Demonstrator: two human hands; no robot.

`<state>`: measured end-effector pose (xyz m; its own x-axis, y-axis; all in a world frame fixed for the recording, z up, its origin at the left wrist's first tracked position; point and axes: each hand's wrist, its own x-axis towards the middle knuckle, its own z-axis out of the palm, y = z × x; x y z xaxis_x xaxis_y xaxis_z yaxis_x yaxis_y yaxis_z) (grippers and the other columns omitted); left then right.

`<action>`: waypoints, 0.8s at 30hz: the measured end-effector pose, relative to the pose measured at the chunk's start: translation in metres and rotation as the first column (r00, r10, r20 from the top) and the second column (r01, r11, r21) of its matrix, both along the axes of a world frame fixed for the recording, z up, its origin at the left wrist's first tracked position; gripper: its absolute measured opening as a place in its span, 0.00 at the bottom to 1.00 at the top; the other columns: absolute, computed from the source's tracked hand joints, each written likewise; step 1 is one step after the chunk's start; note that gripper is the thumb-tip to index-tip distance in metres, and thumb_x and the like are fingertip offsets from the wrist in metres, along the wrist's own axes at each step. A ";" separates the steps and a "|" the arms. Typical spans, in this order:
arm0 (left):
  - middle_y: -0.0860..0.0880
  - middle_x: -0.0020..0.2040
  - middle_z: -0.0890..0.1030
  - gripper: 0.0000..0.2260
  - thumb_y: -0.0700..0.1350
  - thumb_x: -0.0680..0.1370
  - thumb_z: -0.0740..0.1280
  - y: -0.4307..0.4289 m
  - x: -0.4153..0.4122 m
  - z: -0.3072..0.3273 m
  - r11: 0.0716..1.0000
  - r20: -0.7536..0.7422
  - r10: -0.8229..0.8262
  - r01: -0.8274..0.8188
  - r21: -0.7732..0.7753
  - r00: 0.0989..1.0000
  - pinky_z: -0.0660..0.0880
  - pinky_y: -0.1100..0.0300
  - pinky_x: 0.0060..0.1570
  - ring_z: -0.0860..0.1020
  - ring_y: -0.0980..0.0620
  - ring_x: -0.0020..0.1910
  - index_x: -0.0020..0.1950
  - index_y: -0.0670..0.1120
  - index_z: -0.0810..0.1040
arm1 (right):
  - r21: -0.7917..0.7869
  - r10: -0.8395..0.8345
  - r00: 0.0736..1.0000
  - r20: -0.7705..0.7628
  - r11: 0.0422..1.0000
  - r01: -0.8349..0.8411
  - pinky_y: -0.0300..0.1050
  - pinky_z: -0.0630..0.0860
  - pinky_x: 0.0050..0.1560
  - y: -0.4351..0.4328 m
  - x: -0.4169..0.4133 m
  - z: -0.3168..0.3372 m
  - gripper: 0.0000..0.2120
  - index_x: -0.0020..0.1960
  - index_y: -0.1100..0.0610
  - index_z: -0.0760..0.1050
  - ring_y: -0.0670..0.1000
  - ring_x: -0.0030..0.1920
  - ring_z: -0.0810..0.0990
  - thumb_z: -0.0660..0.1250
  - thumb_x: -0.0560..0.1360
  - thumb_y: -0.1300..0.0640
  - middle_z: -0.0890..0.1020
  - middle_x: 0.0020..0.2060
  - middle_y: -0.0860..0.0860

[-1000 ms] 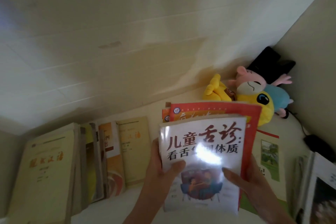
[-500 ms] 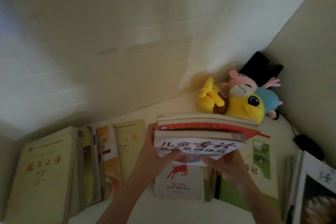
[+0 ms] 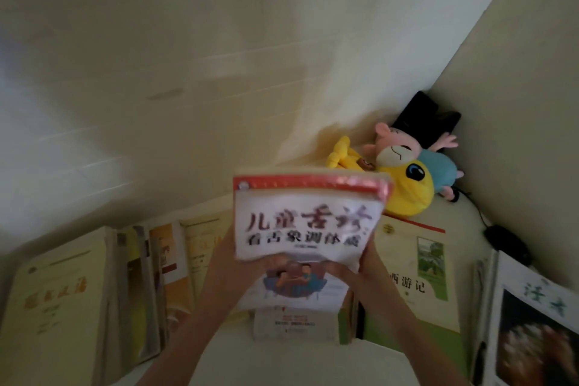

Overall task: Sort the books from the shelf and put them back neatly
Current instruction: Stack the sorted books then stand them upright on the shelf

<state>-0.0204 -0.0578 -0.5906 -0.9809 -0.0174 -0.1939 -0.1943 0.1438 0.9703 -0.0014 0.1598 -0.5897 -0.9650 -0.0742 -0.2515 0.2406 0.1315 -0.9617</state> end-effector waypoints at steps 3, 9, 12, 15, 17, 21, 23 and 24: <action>0.62 0.38 0.84 0.22 0.44 0.58 0.83 -0.023 0.006 -0.002 0.980 0.083 0.158 -0.166 0.106 0.984 0.79 0.62 0.39 0.82 0.63 0.40 0.48 0.55 0.79 | 0.015 0.204 0.978 0.051 0.979 -0.205 0.37 0.77 0.55 -0.020 -0.013 0.008 0.25 0.66 0.46 0.65 0.41 0.59 0.78 0.71 0.74 0.57 0.79 0.57 0.37; 0.41 0.54 0.82 0.32 0.53 0.53 0.82 -0.073 0.026 -0.049 0.916 0.499 0.294 -0.390 0.098 0.815 0.75 0.38 0.56 0.81 0.39 0.51 0.55 0.50 0.79 | 0.256 0.014 0.933 0.359 0.960 -0.113 0.49 0.77 0.59 -0.042 -0.002 -0.045 0.24 0.69 0.56 0.67 0.49 0.56 0.78 0.67 0.77 0.50 0.75 0.59 0.51; 0.42 0.53 0.83 0.34 0.53 0.51 0.81 -0.085 0.032 -0.067 0.904 0.583 0.297 -0.419 0.082 0.756 0.76 0.37 0.54 0.82 0.39 0.49 0.55 0.52 0.79 | 0.471 -0.128 0.961 0.247 0.882 -0.004 0.47 0.71 0.65 -0.032 0.001 -0.057 0.24 0.70 0.54 0.64 0.51 0.63 0.71 0.66 0.77 0.52 0.67 0.67 0.53; 0.44 0.53 0.83 0.26 0.48 0.62 0.78 -0.083 0.028 -0.060 0.925 0.560 0.262 -0.370 0.086 0.786 0.76 0.38 0.54 0.82 0.40 0.50 0.59 0.53 0.77 | 0.620 -0.158 0.968 0.196 0.785 0.003 0.51 0.58 0.72 -0.016 -0.014 -0.061 0.36 0.76 0.55 0.53 0.55 0.74 0.57 0.68 0.75 0.50 0.58 0.73 0.53; 0.44 0.52 0.83 0.19 0.44 0.68 0.76 -0.082 0.027 -0.056 0.936 0.536 0.235 -0.337 0.100 0.811 0.77 0.39 0.53 0.82 0.40 0.49 0.56 0.54 0.78 | 0.566 -0.145 0.945 0.293 0.823 -0.049 0.55 0.56 0.73 -0.010 -0.031 -0.069 0.47 0.77 0.58 0.46 0.56 0.75 0.54 0.72 0.71 0.47 0.56 0.75 0.54; 0.44 0.50 0.83 0.17 0.41 0.71 0.73 -0.087 0.027 -0.062 0.941 0.521 0.225 -0.322 0.104 0.824 0.78 0.42 0.49 0.82 0.40 0.47 0.58 0.52 0.76 | 0.514 -0.111 0.902 0.416 0.848 -0.133 0.59 0.56 0.74 -0.003 -0.060 -0.091 0.59 0.77 0.57 0.43 0.59 0.76 0.53 0.77 0.62 0.39 0.56 0.76 0.56; 0.43 0.49 0.82 0.16 0.39 0.72 0.72 -0.090 0.028 -0.065 0.934 0.517 0.251 -0.346 0.093 0.818 0.77 0.42 0.49 0.81 0.40 0.46 0.56 0.51 0.76 | 0.573 -0.082 0.921 0.381 0.803 -0.165 0.58 0.50 0.75 0.001 -0.075 -0.091 0.61 0.78 0.57 0.41 0.59 0.77 0.48 0.77 0.61 0.37 0.50 0.77 0.56; 0.42 0.49 0.82 0.15 0.38 0.72 0.72 -0.092 0.029 -0.066 0.929 0.524 0.265 -0.359 0.084 0.809 0.77 0.42 0.50 0.81 0.39 0.46 0.56 0.50 0.76 | 0.635 -0.031 0.936 0.350 0.743 -0.213 0.57 0.46 0.75 0.003 -0.084 -0.090 0.61 0.78 0.56 0.39 0.58 0.77 0.43 0.76 0.62 0.37 0.45 0.78 0.55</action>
<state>0.0088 -0.1495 -0.6568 -0.6976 -0.2266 -0.6797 -0.6598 -0.1666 0.7327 -0.0856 0.1626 -0.6800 -0.8170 0.1434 -0.5585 0.4668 0.7331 -0.4946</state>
